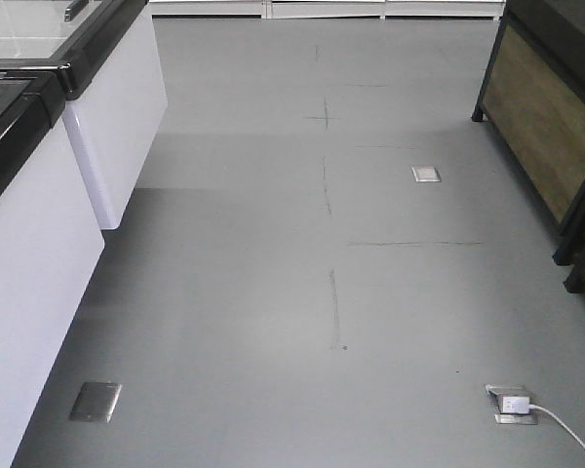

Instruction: Left arm holds basket, right arm returns cookies

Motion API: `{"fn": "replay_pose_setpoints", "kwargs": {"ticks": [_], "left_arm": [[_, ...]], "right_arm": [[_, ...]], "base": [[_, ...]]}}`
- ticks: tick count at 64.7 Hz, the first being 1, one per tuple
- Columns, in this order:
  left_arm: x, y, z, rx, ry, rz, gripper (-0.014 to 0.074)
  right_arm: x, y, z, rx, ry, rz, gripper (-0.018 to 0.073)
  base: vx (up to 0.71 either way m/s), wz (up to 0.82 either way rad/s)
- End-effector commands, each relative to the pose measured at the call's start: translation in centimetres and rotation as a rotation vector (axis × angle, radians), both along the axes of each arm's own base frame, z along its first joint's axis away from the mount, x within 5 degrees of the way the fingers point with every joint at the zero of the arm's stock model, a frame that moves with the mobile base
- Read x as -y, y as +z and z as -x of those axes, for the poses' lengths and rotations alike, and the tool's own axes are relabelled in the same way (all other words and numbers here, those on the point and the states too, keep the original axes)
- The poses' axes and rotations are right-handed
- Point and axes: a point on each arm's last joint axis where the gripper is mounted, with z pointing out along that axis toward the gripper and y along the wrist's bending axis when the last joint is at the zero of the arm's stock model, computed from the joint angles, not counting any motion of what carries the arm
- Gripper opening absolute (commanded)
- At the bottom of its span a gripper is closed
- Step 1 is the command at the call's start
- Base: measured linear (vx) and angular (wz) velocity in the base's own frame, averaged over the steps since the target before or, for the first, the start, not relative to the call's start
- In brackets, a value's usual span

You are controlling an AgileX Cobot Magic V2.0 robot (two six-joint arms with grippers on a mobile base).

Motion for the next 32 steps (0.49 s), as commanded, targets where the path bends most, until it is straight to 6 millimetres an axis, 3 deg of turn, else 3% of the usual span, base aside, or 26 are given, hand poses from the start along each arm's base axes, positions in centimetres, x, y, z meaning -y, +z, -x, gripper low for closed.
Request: {"fn": "replay_pose_setpoints", "kwargs": {"ticks": [1,16,32], "left_arm": [[0.13,1.84,-0.21,0.135,-0.004,0.008,0.0268],[0.12,2.23,-0.28,0.179,-0.002,0.013,0.0506],[0.12,2.24,-0.25,0.179,-0.002,0.013,0.0535]], "right_arm": [[0.0,0.03,-0.04,0.052,-0.002,0.021,-0.0006],[0.0,0.03,-0.04,0.052,-0.002,0.021,-0.0006],[0.0,0.03,-0.04,0.052,-0.002,0.021,-0.0006]], "base": [[0.0,0.0],[0.0,0.0],[0.0,0.0]]}}
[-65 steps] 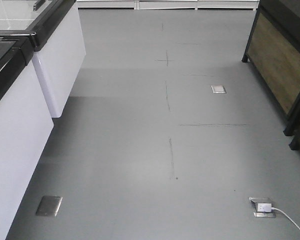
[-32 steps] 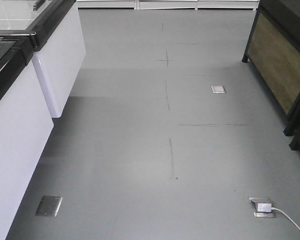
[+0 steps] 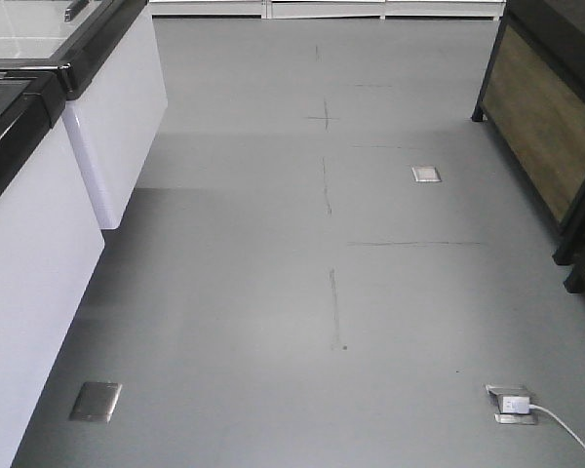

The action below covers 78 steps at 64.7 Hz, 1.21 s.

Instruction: Left arm holds basket, right arm returns cookies

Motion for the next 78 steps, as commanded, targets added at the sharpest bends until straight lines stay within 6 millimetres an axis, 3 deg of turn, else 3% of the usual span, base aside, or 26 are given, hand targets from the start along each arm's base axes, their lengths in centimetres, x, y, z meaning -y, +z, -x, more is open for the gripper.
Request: {"fn": "replay_pose_setpoints", "kwargs": {"ticks": [1,22,39,62,78], "left_arm": [[0.1,1.8,0.1,0.116,-0.004,0.013,0.0535],[0.0,1.8,0.2,0.116,0.004,0.022,0.0533],[-2.7,1.7,0.5,0.107,0.157,0.081,0.0533],[-6.5,3.1,4.0,0.206,0.424,0.15,0.0533],[-8.2,3.4,5.5,0.3,0.59,0.369,0.0533]], "right_arm": [[0.0,0.0,0.0,0.052,-0.002,0.021,-0.0006],[0.0,0.0,0.0,0.052,-0.002,0.021,-0.0006],[0.0,0.0,0.0,0.052,-0.002,0.021,-0.0006],[0.0,0.0,0.0,0.052,-0.002,0.021,-0.0006],[0.0,0.0,0.0,0.052,-0.002,0.021,-0.0006]], "base": [[0.0,0.0],[0.0,0.0],[0.0,0.0],[0.0,0.0],[0.0,0.0]]}}
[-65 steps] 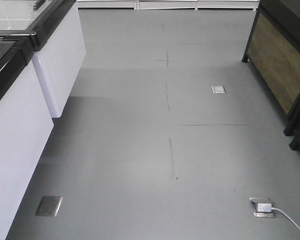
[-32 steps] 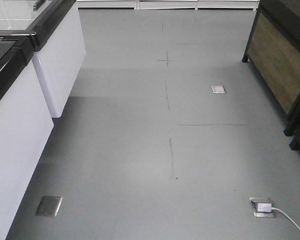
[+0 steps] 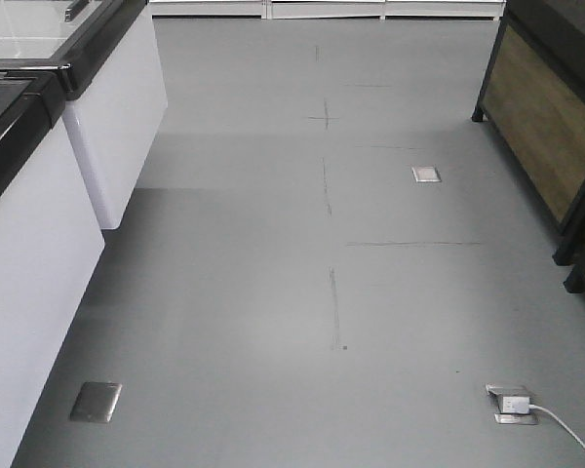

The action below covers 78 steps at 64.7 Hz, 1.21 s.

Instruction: Left arm holds basket, right arm returns cookies

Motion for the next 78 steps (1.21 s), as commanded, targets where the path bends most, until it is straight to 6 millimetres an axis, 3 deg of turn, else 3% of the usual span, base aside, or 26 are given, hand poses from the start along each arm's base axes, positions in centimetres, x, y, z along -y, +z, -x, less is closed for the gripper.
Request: {"fn": "replay_pose_setpoints", "kwargs": {"ticks": [1,9,32,58,78], "left_arm": [[-0.3,1.7,0.6,0.163,0.05,0.06,0.0533],[-0.8,1.3,0.7,0.244,0.101,0.167,0.0533],[-2.6,-2.3,0.9,0.547,0.219,0.451,0.0475],[-4.4,-5.3,1.0,0.98,0.181,0.449,0.0473],[-6.4,-7.2,-0.2,1.042,0.283,0.613,0.0473]], "right_arm": [[0.0,0.0,0.0,0.052,-0.002,0.021,-0.0006],[0.0,0.0,0.0,0.052,-0.002,0.021,-0.0006],[0.0,0.0,0.0,0.052,-0.002,0.021,-0.0006],[0.0,0.0,0.0,0.052,-0.002,0.021,-0.0006],[0.0,0.0,0.0,0.052,-0.002,0.021,-0.0006]], "base": [[0.0,0.0],[0.0,0.0],[0.0,0.0],[0.0,0.0],[0.0,0.0]]}}
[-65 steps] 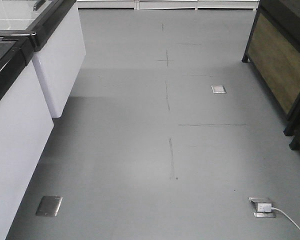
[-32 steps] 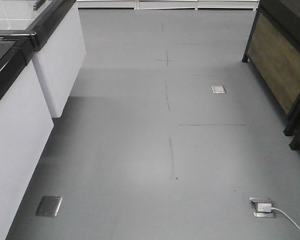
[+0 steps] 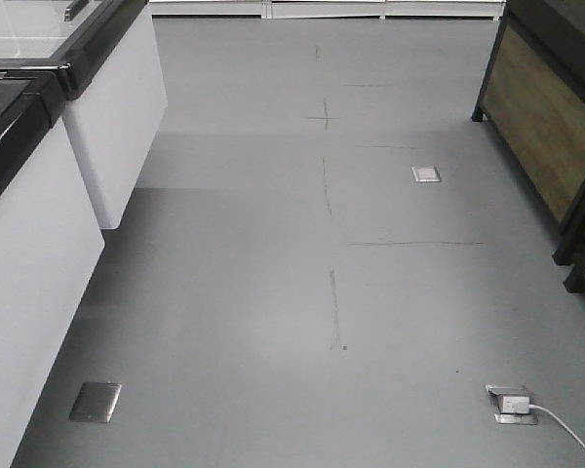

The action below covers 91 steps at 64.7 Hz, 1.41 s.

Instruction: Left arm holds basket, right arm returns cookies

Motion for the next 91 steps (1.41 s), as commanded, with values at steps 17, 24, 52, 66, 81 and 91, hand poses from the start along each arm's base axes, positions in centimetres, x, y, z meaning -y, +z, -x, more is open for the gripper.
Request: {"fn": "replay_pose_setpoints", "kwargs": {"ticks": [17,24,52,66,81,91], "left_arm": [[-1.4,-0.1,-1.6,0.166,-0.036,0.065,0.0472],[-1.5,-0.2,-2.1,0.167,-0.061,0.063,0.0472],[-2.1,1.9,-3.1,0.178,-0.084,0.029,0.0472],[-2.7,1.2,-3.5,0.185,-0.06,0.082,0.0472],[-3.5,1.9,-4.4,0.188,-0.063,0.081,0.0472],[-4.1,1.9,-5.1,0.176,-0.063,0.096,0.0472]], "right_arm": [[0.0,0.0,0.0,0.052,-0.002,0.021,-0.0006],[0.0,0.0,0.0,0.052,-0.002,0.021,-0.0006],[0.0,0.0,0.0,0.052,-0.002,0.021,-0.0006],[0.0,0.0,0.0,0.052,-0.002,0.021,-0.0006],[0.0,0.0,0.0,0.052,-0.002,0.021,-0.0006],[0.0,0.0,0.0,0.052,-0.002,0.021,-0.0006]], "base": [[0.0,0.0],[0.0,0.0],[0.0,0.0],[0.0,0.0],[0.0,0.0],[0.0,0.0]]}}
